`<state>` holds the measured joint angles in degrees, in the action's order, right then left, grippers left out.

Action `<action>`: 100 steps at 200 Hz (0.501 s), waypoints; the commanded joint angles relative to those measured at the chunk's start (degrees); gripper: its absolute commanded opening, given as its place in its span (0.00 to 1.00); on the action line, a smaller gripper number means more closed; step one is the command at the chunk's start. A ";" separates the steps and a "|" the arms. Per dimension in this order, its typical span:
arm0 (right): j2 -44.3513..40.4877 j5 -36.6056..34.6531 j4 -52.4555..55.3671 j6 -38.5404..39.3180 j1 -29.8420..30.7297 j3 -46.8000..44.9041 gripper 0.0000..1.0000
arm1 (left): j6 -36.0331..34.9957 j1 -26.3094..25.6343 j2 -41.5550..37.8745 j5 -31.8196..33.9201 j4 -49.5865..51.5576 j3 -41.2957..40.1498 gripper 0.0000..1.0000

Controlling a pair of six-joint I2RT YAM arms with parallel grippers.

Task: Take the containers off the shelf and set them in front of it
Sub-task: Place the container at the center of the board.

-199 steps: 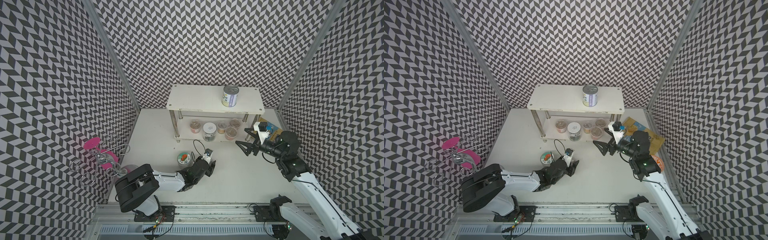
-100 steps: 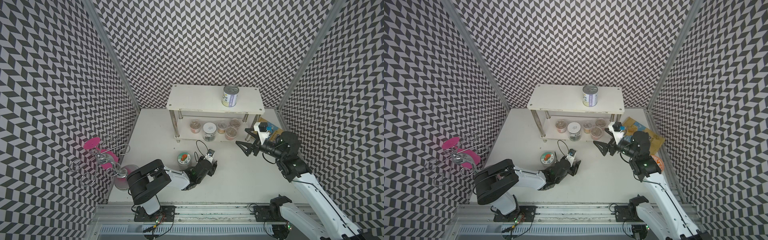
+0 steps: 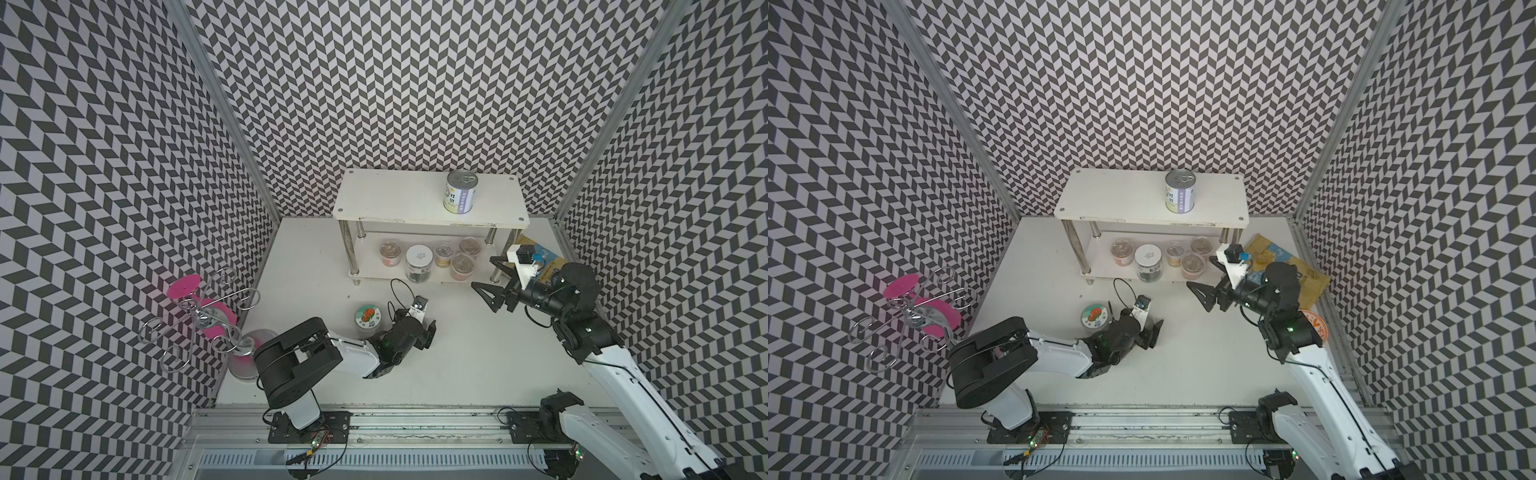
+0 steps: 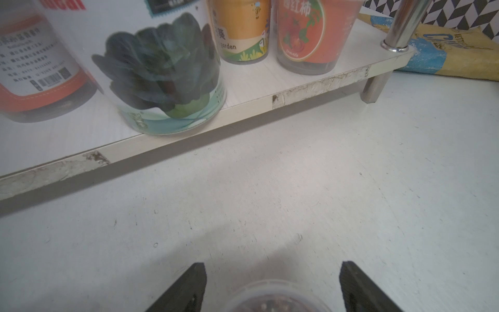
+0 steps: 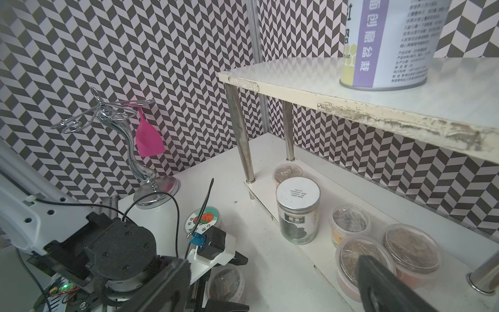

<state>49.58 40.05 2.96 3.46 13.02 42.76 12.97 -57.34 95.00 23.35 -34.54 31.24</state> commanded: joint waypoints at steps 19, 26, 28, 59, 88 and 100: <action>0.10 -0.58 -1.29 0.17 0.33 0.22 1.00 | -1.11 0.56 -3.95 0.79 4.18 2.90 0.90; 0.16 -0.50 -1.31 0.23 0.32 0.22 1.00 | -1.11 0.56 -4.52 0.69 4.90 2.92 0.92; 0.16 -0.39 -1.34 0.23 0.29 0.26 1.00 | -1.04 0.56 -4.77 0.65 5.21 2.98 0.92; 0.40 0.06 -0.96 0.20 0.31 1.00 1.00 | -0.80 0.56 -10.09 0.48 11.00 3.72 1.00; 0.52 0.64 -1.05 -0.21 0.32 1.45 1.00 | -1.86 0.82 -18.04 -2.46 19.87 6.39 1.00; 0.52 1.07 -1.13 -0.54 0.34 1.69 1.00 | -3.03 1.24 -21.09 -4.96 24.34 8.48 1.00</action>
<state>49.98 39.99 3.03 3.42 13.02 42.81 12.03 -56.86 79.46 22.44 -20.05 35.18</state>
